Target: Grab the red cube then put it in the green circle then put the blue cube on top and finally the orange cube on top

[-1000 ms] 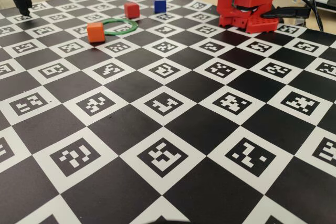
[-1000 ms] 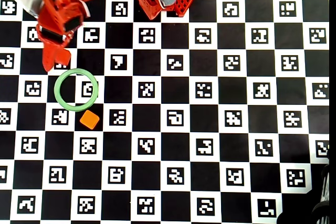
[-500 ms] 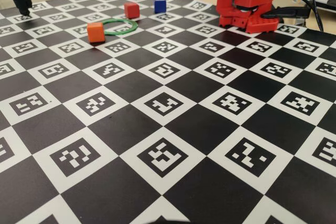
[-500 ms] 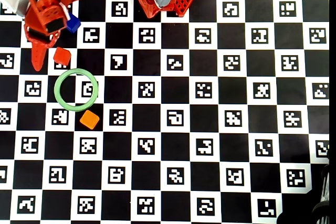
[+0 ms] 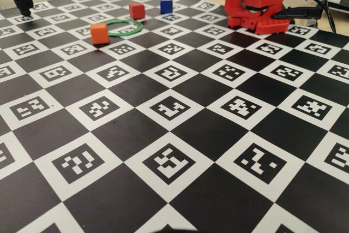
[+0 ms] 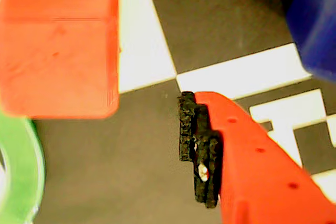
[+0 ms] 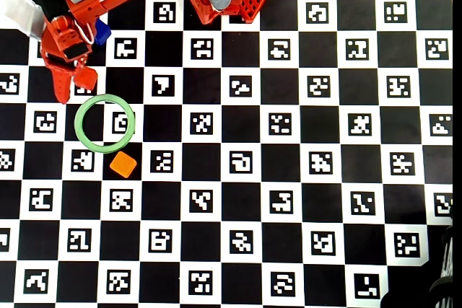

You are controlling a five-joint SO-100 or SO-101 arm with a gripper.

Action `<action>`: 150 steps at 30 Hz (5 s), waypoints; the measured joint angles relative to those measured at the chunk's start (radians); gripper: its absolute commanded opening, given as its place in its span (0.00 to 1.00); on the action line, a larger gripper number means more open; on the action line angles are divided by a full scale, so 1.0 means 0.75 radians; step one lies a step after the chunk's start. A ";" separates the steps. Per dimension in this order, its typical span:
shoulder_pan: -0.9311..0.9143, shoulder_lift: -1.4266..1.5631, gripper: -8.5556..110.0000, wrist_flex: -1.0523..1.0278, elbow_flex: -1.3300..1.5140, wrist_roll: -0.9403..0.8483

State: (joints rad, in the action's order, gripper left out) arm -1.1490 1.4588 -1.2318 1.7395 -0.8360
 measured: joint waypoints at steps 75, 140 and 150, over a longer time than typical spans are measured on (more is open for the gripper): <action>0.020 -0.061 0.15 0.235 0.135 0.051; 0.393 -0.112 0.15 0.049 -0.184 -0.018; 0.393 -0.121 0.15 0.231 -0.061 0.070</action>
State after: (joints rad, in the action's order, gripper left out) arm -0.8544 1.3683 -1.0584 1.6935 -0.7839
